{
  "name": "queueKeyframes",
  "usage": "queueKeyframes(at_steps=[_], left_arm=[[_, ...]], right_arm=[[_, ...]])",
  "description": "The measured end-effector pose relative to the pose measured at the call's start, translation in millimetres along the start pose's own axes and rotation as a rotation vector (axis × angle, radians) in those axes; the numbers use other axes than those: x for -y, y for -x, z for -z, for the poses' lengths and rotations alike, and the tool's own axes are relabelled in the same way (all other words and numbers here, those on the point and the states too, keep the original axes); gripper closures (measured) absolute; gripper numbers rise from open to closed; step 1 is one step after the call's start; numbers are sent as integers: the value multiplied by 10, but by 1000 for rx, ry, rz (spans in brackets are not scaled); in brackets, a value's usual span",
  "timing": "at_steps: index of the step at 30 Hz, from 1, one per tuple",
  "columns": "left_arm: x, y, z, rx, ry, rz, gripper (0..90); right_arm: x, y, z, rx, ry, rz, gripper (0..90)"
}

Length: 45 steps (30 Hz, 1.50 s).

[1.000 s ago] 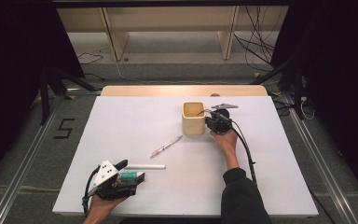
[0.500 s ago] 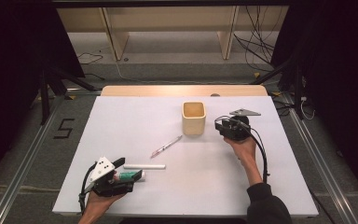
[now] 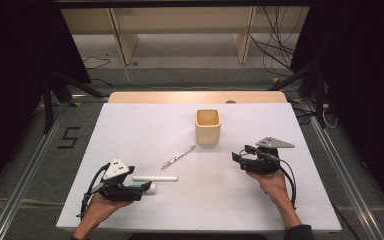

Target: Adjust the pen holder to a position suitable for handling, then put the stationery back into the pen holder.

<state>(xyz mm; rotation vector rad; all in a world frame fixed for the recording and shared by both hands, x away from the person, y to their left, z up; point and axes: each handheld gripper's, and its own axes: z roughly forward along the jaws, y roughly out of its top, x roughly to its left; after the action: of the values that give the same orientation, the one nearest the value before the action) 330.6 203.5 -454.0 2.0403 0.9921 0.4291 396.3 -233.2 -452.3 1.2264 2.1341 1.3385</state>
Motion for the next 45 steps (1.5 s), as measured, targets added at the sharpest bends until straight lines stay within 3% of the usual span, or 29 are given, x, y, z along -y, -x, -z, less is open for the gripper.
queueKeyframes(at_steps=[4, 10, 14, 20, 34, 45], left_arm=[[-49, 1, 1, 33, -47, 1, 178], [-175, -5, -25, 30, -118, -63, 187], [-256, -25, -74, 47, -150, -77, 199], [-326, -9, -90, 73, -185, -112, 199], [-278, -7, -93, 73, -282, -182, 198], [-238, -7, -74, 55, -347, -242, 220]], right_arm=[[61, -68, 90, -25, 21, 5, 350], [156, -142, 164, -45, 31, 17, 333], [220, -176, 212, -53, 23, 34, 320], [282, -200, 302, -61, 38, 19, 308], [376, -379, 413, -93, 38, 38, 268], [430, -432, 438, -116, 30, 38, 255]])
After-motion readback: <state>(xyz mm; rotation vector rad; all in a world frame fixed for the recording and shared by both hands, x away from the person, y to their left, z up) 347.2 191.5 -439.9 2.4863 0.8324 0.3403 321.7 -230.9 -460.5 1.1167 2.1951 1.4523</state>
